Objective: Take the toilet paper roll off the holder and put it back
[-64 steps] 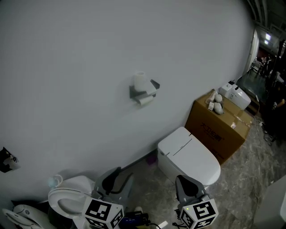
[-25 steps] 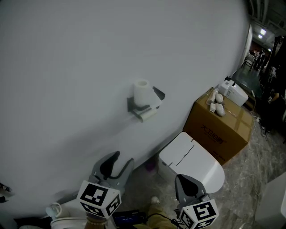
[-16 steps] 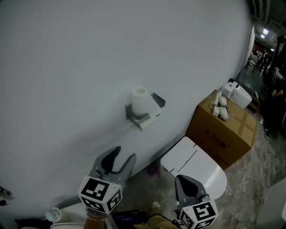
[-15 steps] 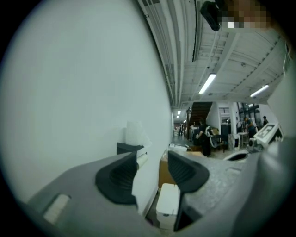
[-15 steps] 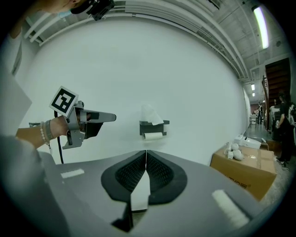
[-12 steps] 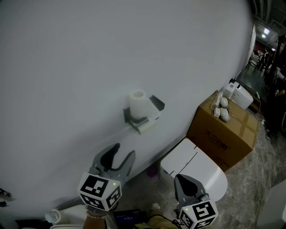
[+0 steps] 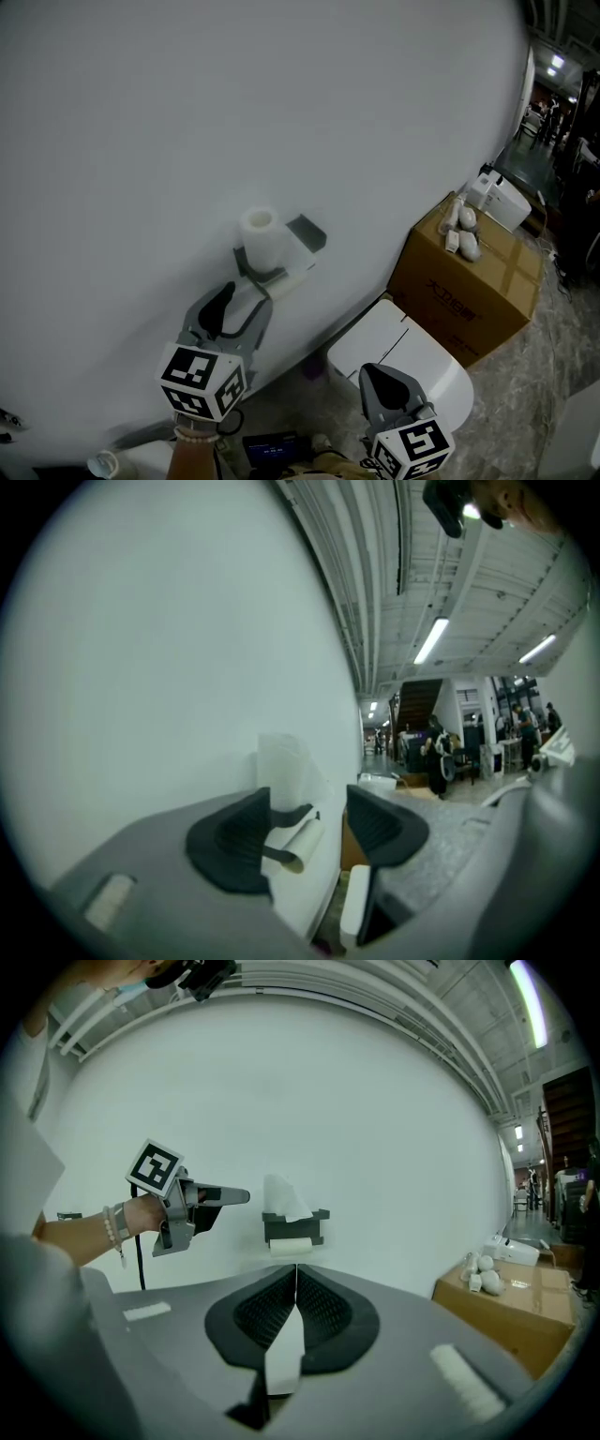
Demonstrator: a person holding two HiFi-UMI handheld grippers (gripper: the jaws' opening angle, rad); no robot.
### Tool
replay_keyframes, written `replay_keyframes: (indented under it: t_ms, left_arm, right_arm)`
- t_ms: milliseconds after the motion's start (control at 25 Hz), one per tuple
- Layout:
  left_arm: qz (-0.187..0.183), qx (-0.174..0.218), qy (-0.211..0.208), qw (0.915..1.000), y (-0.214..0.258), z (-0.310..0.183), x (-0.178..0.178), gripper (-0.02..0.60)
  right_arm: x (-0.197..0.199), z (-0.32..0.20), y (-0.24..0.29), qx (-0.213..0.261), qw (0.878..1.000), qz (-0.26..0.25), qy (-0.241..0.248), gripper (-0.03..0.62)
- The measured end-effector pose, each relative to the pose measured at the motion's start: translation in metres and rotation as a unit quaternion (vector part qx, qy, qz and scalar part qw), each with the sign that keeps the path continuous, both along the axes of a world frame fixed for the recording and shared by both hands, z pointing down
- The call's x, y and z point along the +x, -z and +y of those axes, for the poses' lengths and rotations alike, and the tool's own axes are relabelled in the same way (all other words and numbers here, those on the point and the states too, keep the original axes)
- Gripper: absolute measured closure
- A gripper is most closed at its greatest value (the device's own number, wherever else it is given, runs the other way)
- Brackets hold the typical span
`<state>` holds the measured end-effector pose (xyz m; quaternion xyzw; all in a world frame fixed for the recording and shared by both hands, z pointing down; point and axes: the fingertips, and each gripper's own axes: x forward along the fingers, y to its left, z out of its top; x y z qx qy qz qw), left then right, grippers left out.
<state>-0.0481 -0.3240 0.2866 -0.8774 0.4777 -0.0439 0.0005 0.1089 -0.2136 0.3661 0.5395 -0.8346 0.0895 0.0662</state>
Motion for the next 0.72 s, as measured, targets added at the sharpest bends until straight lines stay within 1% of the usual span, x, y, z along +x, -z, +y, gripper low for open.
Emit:
replay_keyframes:
  t_ms: [160,360,600,720]
  left_arm:
    - [-0.006,0.001,0.013,0.9999,-0.001,-0.025,0.007,0.327]
    - [-0.012,0.003,0.030,0.9995,-0.001,-0.054,0.011,0.318]
    - [-0.013,0.000,0.052,0.9986,-0.004,-0.082,0.011,0.304]
    - [-0.016,-0.003,0.054,0.9984,-0.008,-0.094,0.013,0.301]
  right_arm:
    - [0.014,-0.015,-0.001,0.000,1.000,0.000,0.001,0.588]
    - [0.029,-0.036,-0.006,0.012,1.000,0.008,0.009,0.588]
    - [0.038,-0.053,-0.011,-0.011,1.000,-0.002,0.004,0.588]
    - [0.042,-0.061,-0.015,-0.016,1.000,-0.002,0.006,0.588]
